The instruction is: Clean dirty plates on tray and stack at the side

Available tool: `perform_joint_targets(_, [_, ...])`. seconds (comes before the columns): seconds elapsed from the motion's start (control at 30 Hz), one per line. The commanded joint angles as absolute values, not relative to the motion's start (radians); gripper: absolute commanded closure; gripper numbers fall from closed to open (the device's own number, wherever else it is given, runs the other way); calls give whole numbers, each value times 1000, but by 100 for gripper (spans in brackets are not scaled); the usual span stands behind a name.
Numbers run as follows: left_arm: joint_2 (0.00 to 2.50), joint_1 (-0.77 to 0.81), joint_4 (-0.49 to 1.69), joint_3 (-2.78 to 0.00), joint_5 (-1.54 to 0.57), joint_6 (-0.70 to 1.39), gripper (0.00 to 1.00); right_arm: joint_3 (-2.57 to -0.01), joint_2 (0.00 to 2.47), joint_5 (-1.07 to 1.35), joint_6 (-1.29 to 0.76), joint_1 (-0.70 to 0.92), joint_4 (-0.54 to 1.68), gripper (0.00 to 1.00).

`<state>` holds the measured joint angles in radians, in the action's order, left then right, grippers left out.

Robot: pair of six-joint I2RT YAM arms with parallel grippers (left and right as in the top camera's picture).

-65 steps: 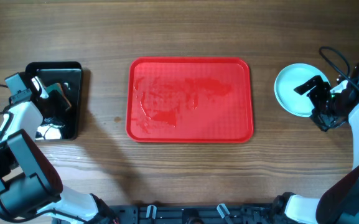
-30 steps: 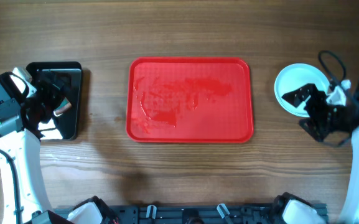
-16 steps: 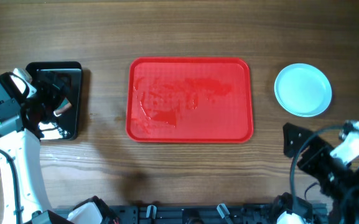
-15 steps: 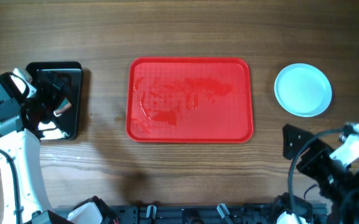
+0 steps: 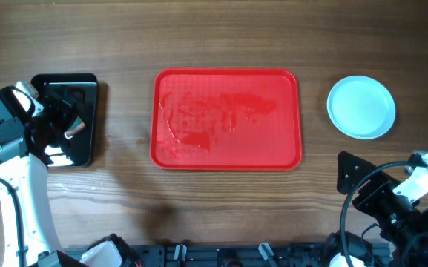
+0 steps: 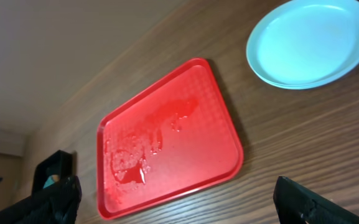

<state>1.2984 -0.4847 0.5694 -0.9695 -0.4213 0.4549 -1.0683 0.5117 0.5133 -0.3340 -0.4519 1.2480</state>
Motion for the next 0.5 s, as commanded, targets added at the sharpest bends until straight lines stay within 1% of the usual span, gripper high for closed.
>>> perform_joint_targets(0.0, [1285, -482, 566, -971, -441, 461, 0, -1061, 495, 467, -314, -426, 1254, 0])
perform_joint_targets(0.07, [1285, -482, 566, -971, -441, 461, 0, -1040, 493, 467, -315, -401, 1233, 0])
perform_joint_targets(0.2, [1285, -482, 566, -971, -441, 461, 0, -879, 426, 471, -319, -271, 1064, 0])
perform_joint_targets(0.27, [1285, -482, 566, -971, -441, 461, 0, -734, 336, 472, -365, -188, 908, 0])
perform_joint_targets(0.47, [1285, -482, 566, -971, -441, 460, 0, -433, 110, 472, -480, -52, 543, 0])
